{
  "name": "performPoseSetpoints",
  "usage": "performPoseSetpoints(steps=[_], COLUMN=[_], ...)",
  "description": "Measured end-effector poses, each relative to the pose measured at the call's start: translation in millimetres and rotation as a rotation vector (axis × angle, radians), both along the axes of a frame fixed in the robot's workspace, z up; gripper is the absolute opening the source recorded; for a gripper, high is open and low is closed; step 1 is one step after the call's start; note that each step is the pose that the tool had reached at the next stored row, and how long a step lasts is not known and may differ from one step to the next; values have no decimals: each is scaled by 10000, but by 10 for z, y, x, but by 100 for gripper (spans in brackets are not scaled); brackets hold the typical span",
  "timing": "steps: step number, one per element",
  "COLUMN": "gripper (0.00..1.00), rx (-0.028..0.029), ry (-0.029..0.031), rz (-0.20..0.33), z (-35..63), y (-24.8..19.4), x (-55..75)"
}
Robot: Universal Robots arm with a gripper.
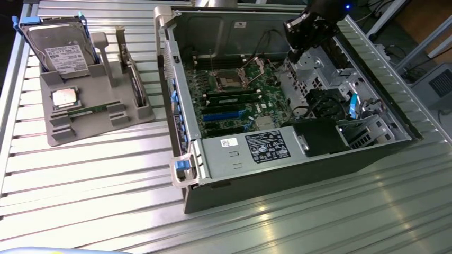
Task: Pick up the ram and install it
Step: 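Press down the ram until it locks into place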
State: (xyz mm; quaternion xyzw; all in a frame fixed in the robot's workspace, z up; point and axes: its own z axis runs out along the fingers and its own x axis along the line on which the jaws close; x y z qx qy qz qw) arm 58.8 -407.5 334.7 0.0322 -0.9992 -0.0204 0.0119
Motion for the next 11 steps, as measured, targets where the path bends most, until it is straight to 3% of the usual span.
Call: performPoseSetpoints(steps=[4,11], gripper=[11,11], rx=[0,0], ry=[1,0], rz=[-526,-537], z=[0,0], y=[0,0], x=[0,0])
